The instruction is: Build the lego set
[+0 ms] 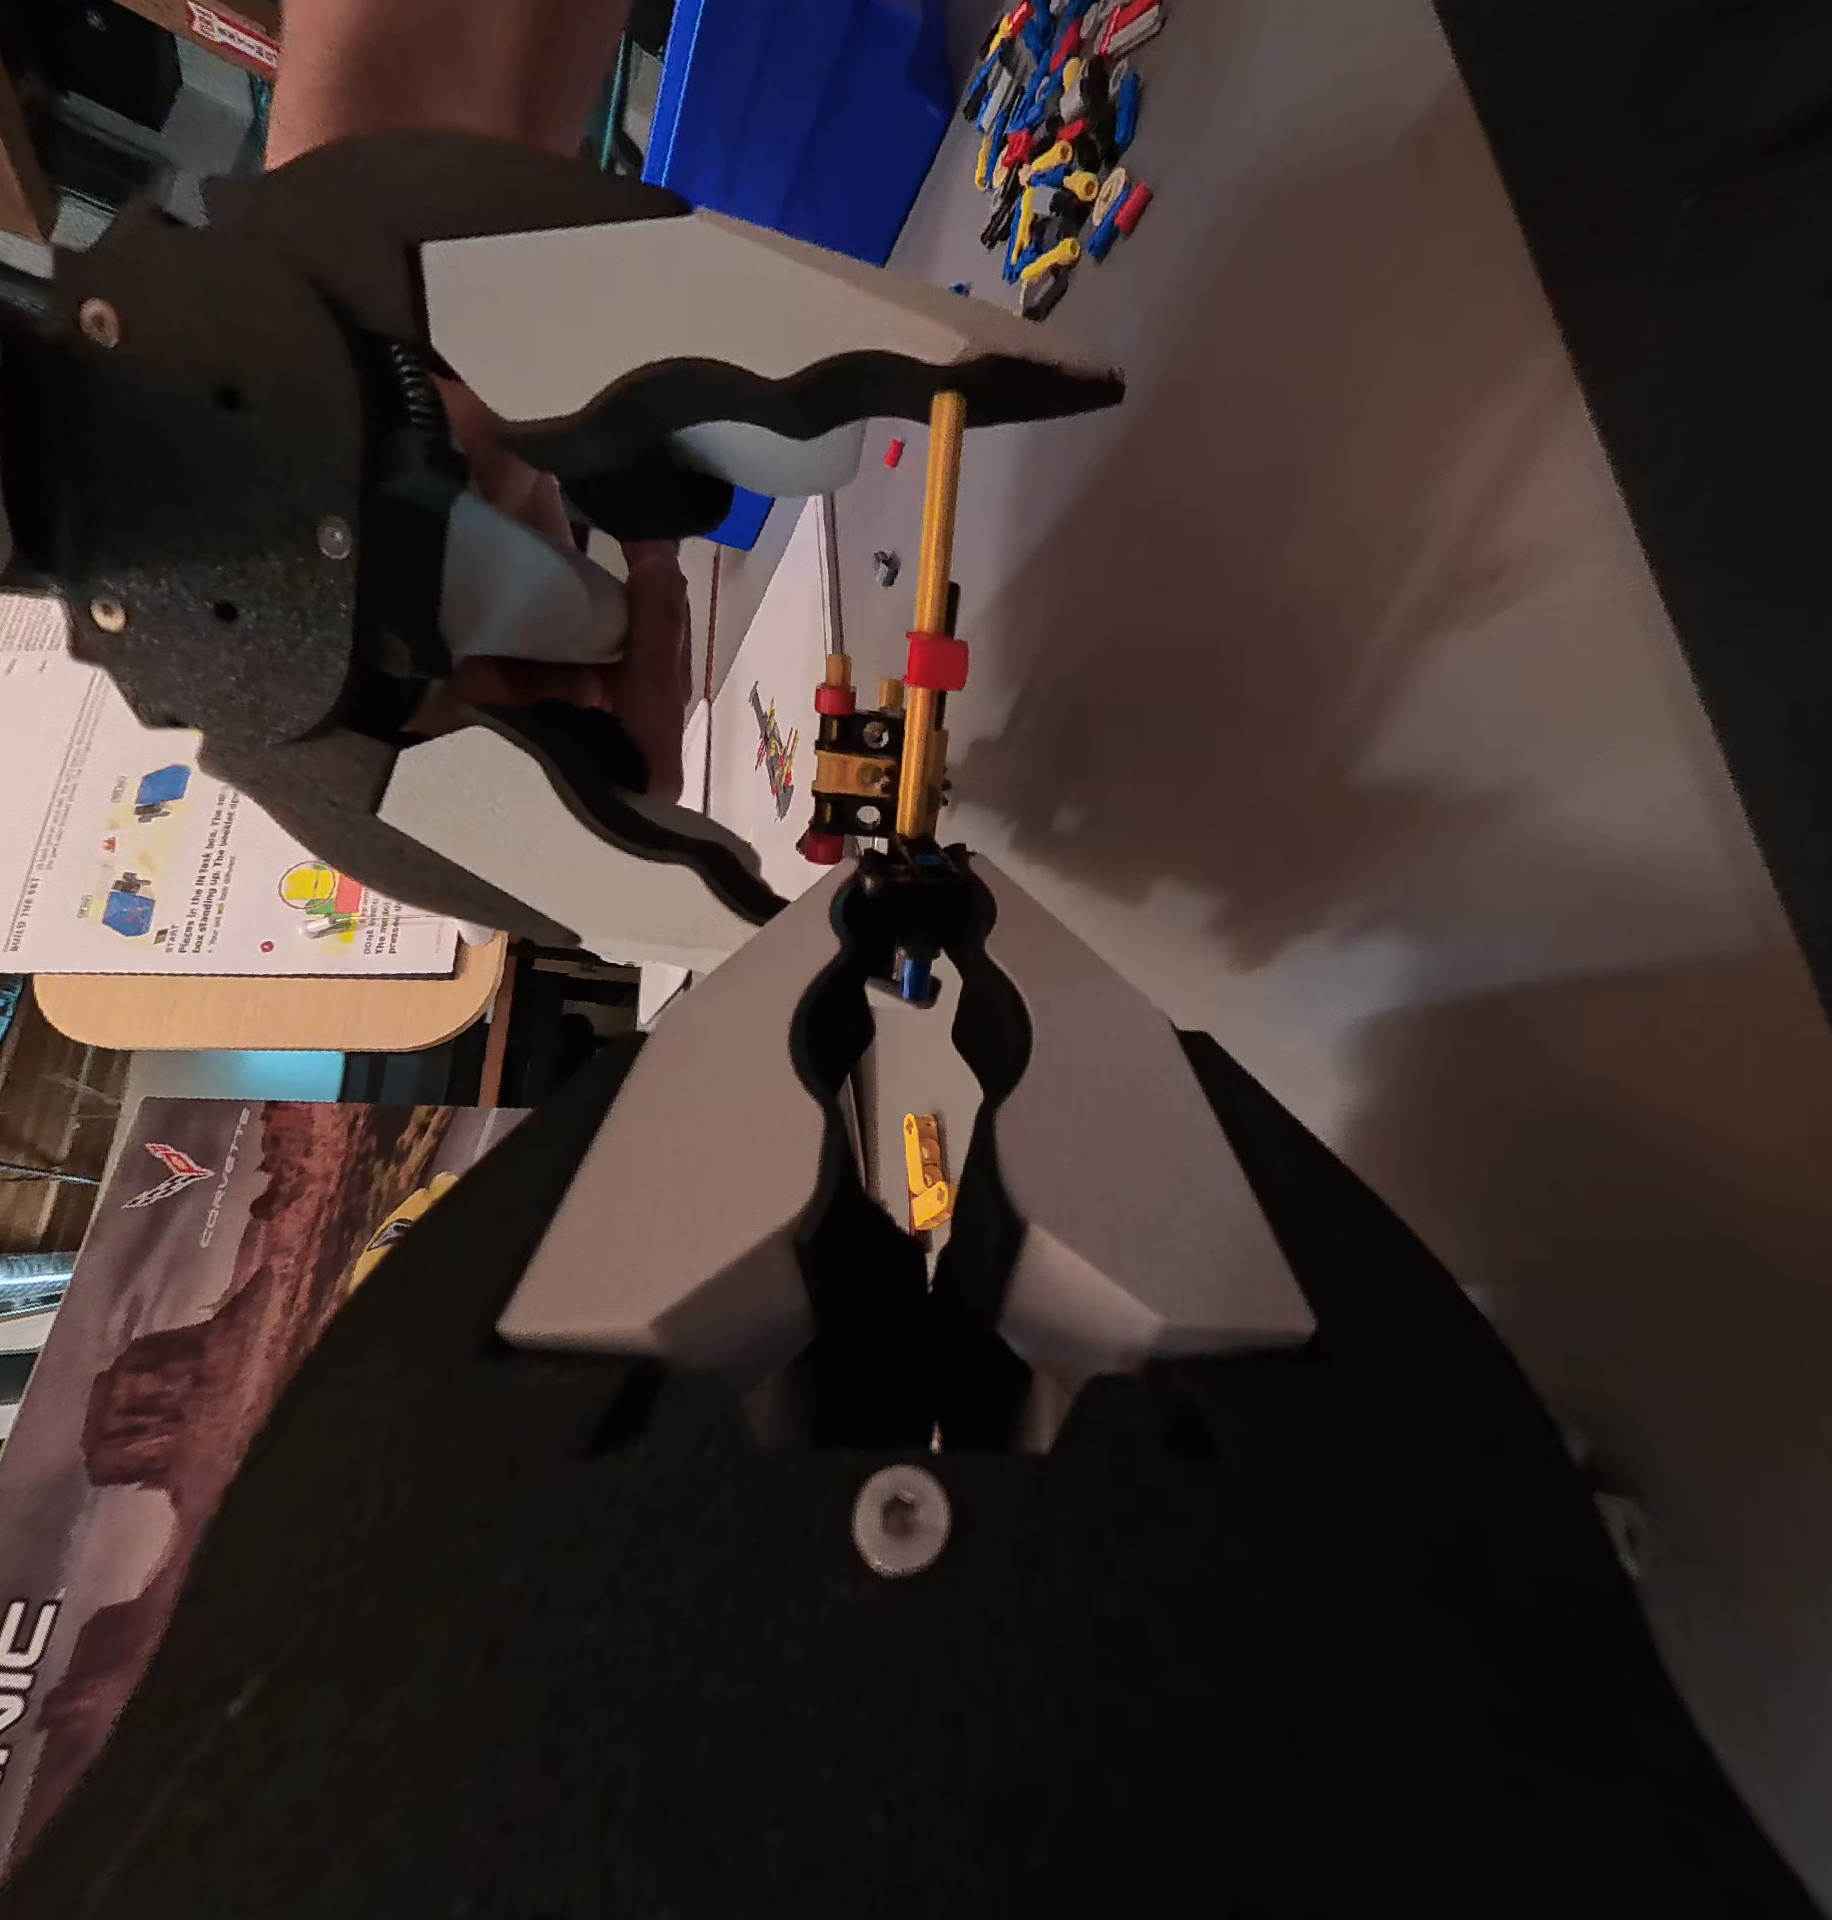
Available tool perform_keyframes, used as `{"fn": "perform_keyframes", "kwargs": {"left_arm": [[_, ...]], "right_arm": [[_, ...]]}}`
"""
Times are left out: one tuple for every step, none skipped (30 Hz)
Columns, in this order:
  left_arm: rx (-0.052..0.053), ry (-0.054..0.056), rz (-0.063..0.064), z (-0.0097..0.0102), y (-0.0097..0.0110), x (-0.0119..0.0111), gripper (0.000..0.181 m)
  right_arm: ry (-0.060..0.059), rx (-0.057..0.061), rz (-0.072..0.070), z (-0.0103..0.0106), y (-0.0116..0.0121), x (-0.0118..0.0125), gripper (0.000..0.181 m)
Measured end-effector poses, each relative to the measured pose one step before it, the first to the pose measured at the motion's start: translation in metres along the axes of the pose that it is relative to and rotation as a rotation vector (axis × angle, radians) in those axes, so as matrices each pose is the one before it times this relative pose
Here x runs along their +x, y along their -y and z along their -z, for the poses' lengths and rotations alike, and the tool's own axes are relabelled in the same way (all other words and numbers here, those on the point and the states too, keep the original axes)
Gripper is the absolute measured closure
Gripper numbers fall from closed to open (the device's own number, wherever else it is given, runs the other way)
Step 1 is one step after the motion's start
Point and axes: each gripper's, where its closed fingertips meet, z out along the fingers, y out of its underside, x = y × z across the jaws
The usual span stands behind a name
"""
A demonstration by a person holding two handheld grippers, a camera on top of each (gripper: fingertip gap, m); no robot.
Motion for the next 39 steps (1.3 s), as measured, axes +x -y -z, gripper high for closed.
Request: {"fn": "perform_keyframes", "kwargs": {"left_arm": [[-0.0033,0.0014,-0.0060,-0.00029,0.00067,0.00014,0.173],[-0.0024,-0.0006,-0.0005,-0.00042,0.00056,0.00021,0.173],[-0.0011,-0.0006,0.0011,-0.00048,0.00040,0.00008,0.173],[-0.0026,0.0006,-0.0003,-0.00026,0.00011,-0.00018,0.173],[-0.0030,-0.0011,0.0005,-0.00022,0.00017,0.00006,0.173],[-0.0047,-0.0022,0.0024,0.00004,-0.00027,0.00008,0.173],[-0.0055,0.0007,0.0020,0.00018,-0.00036,-0.00031,0.173],[-0.0035,-0.0002,0.0014,0.00000,-0.00014,-0.00039,0.173],[-0.0039,-0.0014,0.0020,-0.00003,0.00006,-0.00034,0.173],[-0.0012,-0.0006,-0.0002,-0.00008,0.00031,-0.00014,0.173],[-0.0014,0.0005,-0.0020,-0.00027,0.00028,0.00009,0.173],[-0.0029,0.0005,-0.0072,-0.00022,0.00005,0.00038,0.173],[-0.0022,-0.0006,-0.0089,-0.00036,0.00007,0.00090,0.173],[-0.0057,-0.0005,-0.0092,-0.00063,-0.00048,0.00110,0.173],[-0.0089,0.0006,-0.0134,-0.00064,-0.00085,0.00068,0.173],[-0.0075,0.0015,-0.0108,-0.00041,-0.00071,0.00049,0.173],[-0.0071,0.0023,0.0052,-0.00034,-0.00090,-0.00002,0.173],[-0.0019,0.0012,0.0181,0.00002,-0.00046,-0.00072,0.173],[0.0003,0.0028,0.0223,0.00027,-0.00058,-0.00135,0.173],[-0.0096,0.0046,0.0239,0.00019,-0.00207,-0.00197,0.173],[-0.0126,0.0027,0.0205,0.00046,-0.00243,-0.00159,0.172],[-0.0131,0.0089,0.0228,0.00112,-0.00259,-0.00258,0.170],[-0.0084,0.0048,0.0327,0.00220,-0.00221,-0.00209,0.163],[-0.0027,0.0008,0.0424,0.00313,-0.00176,-0.00144,0.157],[-0.0017,0.0034,0.0468,0.00418,-0.00209,-0.00157,0.152],[0.0004,0.0133,0.0576,0.00515,-0.00215,-0.00353,0.149],[0.0043,0.0170,0.0792,0.00554,-0.00203,-0.00521,0.149],[0.0030,0.0098,0.1034,0.00476,-0.00202,-0.00545,0.147],[-0.0017,-0.0065,0.1304,0.00288,-0.00238,-0.00424,0.142],[-0.0137,-0.0146,0.1607,0.00004,-0.00382,-0.00399,0.135],[-0.0139,-0.0428,0.1657,-0.00172,-0.00280,0.00008,0.128],[0.0128,-0.0700,0.1473,-0.00188,0.00146,0.00501,0.125],[0.0233,-0.0584,0.1117,-0.00191,0.00293,0.00437,0.126],[0.0162,-0.0286,0.0674,-0.00180,0.00255,0.00129,0.126],[0.0125,-0.0101,0.0313,-0.00124,0.00265,0.00002,0.127],[0.0052,0.0049,0.0099,-0.00131,0.00184,-0.00141,0.131],[-0.0051,0.0050,-0.0062,-0.00153,-0.00023,-0.00085,0.137],[-0.0211,0.0017,-0.0198,-0.00233,-0.00305,0.00044,0.139],[-0.0249,0.0048,-0.0248,-0.00249,-0.00402,0.00078,0.138]], "right_arm": [[0.0142,-0.0022,-0.0085,-0.00008,-0.00056,-0.00128,0.085],[0.0087,-0.0022,-0.0025,0.00025,-0.00041,-0.00090,0.085],[0.0049,-0.0057,0.0015,0.00024,-0.00053,-0.00065,0.085],[0.0005,-0.0071,0.0010,0.00014,-0.00037,-0.00014,0.085],[0.0009,-0.0082,0.0009,0.00004,-0.00018,-0.00007,0.085],[-0.0009,-0.0041,-0.0014,-0.00031,-0.00010,0.00010,0.085],[-0.0024,0.0010,-0.0011,0.00009,0.00009,0.00055,0.085],[0.0017,0.0036,-0.0011,0.00051,0.00020,0.00000,0.085],[0.0032,0.0013,0.0009,0.00045,-0.00013,-0.00005,0.085],[0.0054,0.0022,-0.0026,0.00055,-0.00005,-0.00031,0.086],[0.0098,-0.0039,-0.0035,0.00043,-0.00022,-0.00052,0.086],[0.0099,-0.0055,-0.0100,0.00004,0.00016,-0.00051,0.086],[0.0102,-0.0051,-0.0090,-0.00054,-0.00041,-0.00063,0.086],[0.0053,-0.0065,-0.0055,-0.00077,-0.00095,-0.00025,0.086],[-0.0046,-0.0064,0.0046,-0.00095,-0.00135,0.00056,0.086],[-0.0021,0.0019,0.0015,-0.00063,-0.00054,0.00035,0.086],[-0.0029,0.0049,-0.0052,-0.00018,-0.00031,0.00082,0.086],[-0.0042,0.0095,-0.0040,0.00031,0.00023,0.00068,0.086],[-0.0046,0.0144,-0.0050,0.00093,0.00085,0.00066,0.086],[-0.0126,0.0066,-0.0057,0.00132,0.00013,0.00196,0.086],[-0.0150,0.0064,-0.0091,0.00131,-0.00006,0.00299,0.085],[-0.0158,0.0055,-0.0097,0.00145,0.00022,0.00389,0.085],[-0.0128,0.0019,-0.0109,0.00131,-0.00022,0.00353,0.085],[-0.0114,0.0062,-0.0107,0.00112,0.00015,0.00329,0.085],[-0.0162,-0.0034,-0.0105,0.00067,-0.00147,0.00386,0.085],[-0.0179,-0.0059,-0.0064,0.00049,-0.00213,0.00372,0.085],[-0.0148,-0.0024,-0.0046,0.00041,-0.00168,0.00243,0.085],[-0.0178,0.0026,-0.0065,0.00043,-0.00066,0.00250,0.085],[-0.0161,0.0109,-0.0059,0.00064,0.00069,0.00173,0.085],[-0.0142,0.0093,-0.0064,0.00045,0.00062,0.00114,0.085],[-0.0278,0.0025,-0.0033,0.00025,-0.00011,0.00291,0.085],[-0.0267,-0.0001,0.0005,0.00013,-0.00028,0.00239,0.085],[-0.0104,0.0002,0.0046,-0.00005,-0.00010,-0.00054,0.085],[-0.0163,0.0014,0.0055,-0.00036,0.00014,0.00022,0.085],[-0.0112,0.0012,0.0047,-0.00056,0.00011,-0.00039,0.085],[0.0007,0.0025,0.0029,-0.00084,0.00022,-0.00200,0.085],[-0.0058,0.0054,0.0042,-0.00078,0.00056,-0.00086,0.085],[-0.0049,0.0098,0.0031,-0.00053,0.00121,-0.00068,0.085],[0.0011,0.0114,-0.0002,-0.00035,0.00146,-0.00121,0.085]]}}
